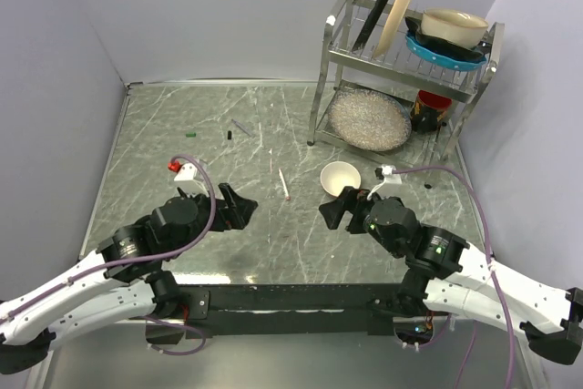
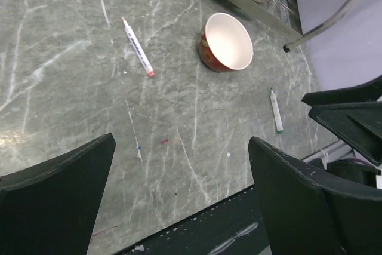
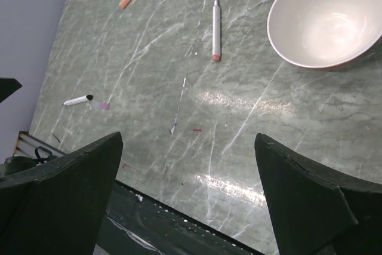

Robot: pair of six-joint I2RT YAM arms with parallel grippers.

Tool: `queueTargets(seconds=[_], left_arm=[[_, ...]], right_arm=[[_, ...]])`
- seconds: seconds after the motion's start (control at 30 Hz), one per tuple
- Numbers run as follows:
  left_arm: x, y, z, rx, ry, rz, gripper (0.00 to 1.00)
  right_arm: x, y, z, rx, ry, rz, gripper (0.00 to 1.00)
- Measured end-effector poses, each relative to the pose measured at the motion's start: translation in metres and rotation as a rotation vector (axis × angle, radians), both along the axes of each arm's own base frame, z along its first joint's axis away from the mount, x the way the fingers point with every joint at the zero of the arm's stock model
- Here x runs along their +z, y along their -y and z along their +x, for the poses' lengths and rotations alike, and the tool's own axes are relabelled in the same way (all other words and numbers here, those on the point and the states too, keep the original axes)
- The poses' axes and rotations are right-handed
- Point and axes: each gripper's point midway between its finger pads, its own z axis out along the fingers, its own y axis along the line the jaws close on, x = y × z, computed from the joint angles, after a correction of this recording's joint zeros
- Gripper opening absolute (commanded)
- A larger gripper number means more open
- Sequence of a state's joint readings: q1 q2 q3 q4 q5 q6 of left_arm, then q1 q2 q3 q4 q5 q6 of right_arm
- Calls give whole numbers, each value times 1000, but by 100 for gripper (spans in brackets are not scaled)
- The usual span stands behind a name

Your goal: Insert the pens into the pen caps

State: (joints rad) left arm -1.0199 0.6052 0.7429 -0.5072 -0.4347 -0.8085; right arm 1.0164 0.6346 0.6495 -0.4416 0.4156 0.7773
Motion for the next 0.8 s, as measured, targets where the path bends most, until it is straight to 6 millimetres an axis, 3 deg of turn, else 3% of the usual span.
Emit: queueTargets(seconds=[0.23,0.33,0.43,0.6,0.8], left_arm=[[-11,-15,1,67,-29,34,99],[-13,-23,-1,91,-43,37,99],[-10,-31,-4,109,-49,18,99],[1,-41,-12,118,-41,-51,99],[5,-51,-18,122,-38,-84,99]], right_arm=[[-2,-15,11,-9,-43,-73,93],[9,-33,30,-33,-55,-132,90],[5,-59,55,-41,-74,-214,86],[-33,-91,107,-45,-158,-351,86],[-98,-108,154,-44,-283,-476,85]])
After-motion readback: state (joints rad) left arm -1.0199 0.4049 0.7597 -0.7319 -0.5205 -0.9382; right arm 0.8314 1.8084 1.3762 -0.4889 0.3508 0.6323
